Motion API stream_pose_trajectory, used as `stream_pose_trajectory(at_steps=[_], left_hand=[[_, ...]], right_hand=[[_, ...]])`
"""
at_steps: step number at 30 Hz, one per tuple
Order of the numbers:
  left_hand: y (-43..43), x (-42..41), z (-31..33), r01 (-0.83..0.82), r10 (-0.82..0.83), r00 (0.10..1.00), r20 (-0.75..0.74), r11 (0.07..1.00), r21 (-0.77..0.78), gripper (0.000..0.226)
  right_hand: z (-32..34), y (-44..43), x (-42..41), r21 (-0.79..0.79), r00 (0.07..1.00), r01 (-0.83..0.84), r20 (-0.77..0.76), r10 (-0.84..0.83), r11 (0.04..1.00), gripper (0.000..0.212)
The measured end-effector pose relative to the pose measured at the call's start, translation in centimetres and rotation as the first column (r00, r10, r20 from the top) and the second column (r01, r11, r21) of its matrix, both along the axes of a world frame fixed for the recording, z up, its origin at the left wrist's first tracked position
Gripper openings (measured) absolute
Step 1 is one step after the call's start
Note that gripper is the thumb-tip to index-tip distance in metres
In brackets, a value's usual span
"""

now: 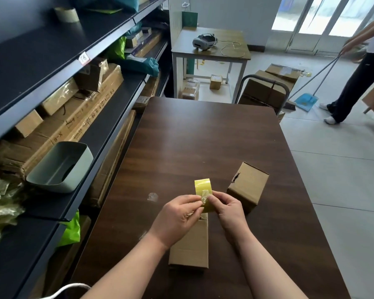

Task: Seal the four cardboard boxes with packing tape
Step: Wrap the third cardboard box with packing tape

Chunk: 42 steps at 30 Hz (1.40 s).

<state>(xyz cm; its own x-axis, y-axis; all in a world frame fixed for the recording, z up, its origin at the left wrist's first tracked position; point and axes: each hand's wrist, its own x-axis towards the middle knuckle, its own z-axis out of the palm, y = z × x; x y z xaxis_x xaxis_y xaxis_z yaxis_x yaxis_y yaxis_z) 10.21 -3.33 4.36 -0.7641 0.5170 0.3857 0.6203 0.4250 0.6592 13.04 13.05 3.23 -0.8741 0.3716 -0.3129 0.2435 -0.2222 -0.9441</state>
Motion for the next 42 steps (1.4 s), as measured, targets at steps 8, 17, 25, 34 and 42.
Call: stream_pose_trajectory(at_steps=[8,17,25,34,42], left_hand=[[1.2,0.0,1.3,-0.359,0.242,0.872,0.426,0.907,0.221,0.005],[1.8,-0.1,1.9,-0.485,0.236,0.721,0.651,0.843,0.232,0.007],[2.4,-0.7,2.0,-0.551,0.276,0.574,0.771,0.827,0.114,0.007],[2.1,-1.2,1.9,-0.440,0.431,0.745,0.509,0.891,-0.111,0.010],[1.6,-0.9,1.0,-0.393,0.418,0.866,0.274,0.908,-0.144,0.009]], right_hand=[[0.8,-0.3,-0.3,0.030,0.999,-0.021,-0.043,0.022,0.999,0.013],[0.8,-0.3,-0.3,0.166,0.998,-0.030,-0.042,0.038,0.986,0.019],[0.6,-0.4,-0.1,0.353,0.995,-0.032,-0.075,0.063,0.935,0.023],[0.5,0.3,0.5,0.664,0.987,-0.135,0.021,0.162,0.735,0.022],[1.3,0.9,0.1,0.662,0.896,-0.421,0.195,0.400,0.620,0.021]])
